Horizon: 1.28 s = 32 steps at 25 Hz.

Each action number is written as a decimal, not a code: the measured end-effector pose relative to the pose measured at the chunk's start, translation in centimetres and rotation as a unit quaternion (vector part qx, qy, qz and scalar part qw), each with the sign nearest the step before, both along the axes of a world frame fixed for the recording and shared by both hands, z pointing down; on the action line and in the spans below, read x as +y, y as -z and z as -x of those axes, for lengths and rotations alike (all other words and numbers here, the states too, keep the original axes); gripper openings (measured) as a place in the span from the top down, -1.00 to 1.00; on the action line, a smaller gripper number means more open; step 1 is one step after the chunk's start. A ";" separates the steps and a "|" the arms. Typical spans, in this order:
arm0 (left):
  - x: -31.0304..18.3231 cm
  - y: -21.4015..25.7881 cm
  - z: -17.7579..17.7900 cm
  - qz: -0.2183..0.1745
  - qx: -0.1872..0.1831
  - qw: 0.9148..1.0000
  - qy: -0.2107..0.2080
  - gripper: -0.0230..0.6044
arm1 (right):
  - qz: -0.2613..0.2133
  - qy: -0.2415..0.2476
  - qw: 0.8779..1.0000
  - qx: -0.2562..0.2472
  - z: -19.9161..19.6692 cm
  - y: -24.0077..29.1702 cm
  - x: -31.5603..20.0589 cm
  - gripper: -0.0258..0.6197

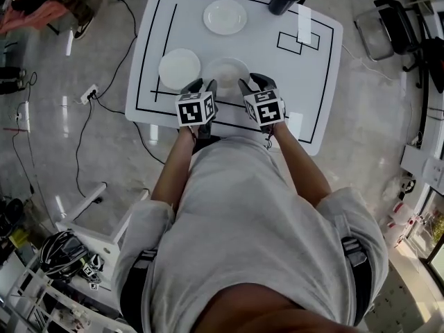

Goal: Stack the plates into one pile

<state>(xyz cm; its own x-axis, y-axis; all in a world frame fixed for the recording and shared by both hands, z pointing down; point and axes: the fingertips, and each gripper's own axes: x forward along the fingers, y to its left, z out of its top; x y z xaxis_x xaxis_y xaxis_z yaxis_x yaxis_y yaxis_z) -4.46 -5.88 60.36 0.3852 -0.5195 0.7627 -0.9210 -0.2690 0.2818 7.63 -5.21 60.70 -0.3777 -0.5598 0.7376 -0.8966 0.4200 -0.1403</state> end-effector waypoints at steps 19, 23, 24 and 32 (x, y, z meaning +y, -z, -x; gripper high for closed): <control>-1.1 0.5 7.3 0.001 0.004 0.999 0.038 0.43 | -0.010 0.046 0.999 0.012 7.3 0.9 -2.1 0.43; -1.0 0.1 8.8 0.007 0.006 0.999 0.049 0.43 | -0.006 0.054 0.998 0.010 8.8 0.8 -2.1 0.43; -0.9 0.0 9.1 0.008 0.006 0.999 0.050 0.43 | -0.005 0.055 0.998 0.010 9.2 0.7 -2.1 0.43; -1.1 -0.6 11.9 0.016 0.009 0.998 0.057 0.43 | 0.000 0.070 0.997 0.016 12.0 0.2 -2.7 0.43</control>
<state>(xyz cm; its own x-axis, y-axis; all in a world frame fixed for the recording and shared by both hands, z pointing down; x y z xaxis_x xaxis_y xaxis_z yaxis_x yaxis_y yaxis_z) -16.38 -6.93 60.96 0.3392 -0.5367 0.7726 -0.9397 -0.1543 0.3054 -4.36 -7.87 60.46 -0.4286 -0.5038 0.7500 -0.8332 0.5415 -0.1125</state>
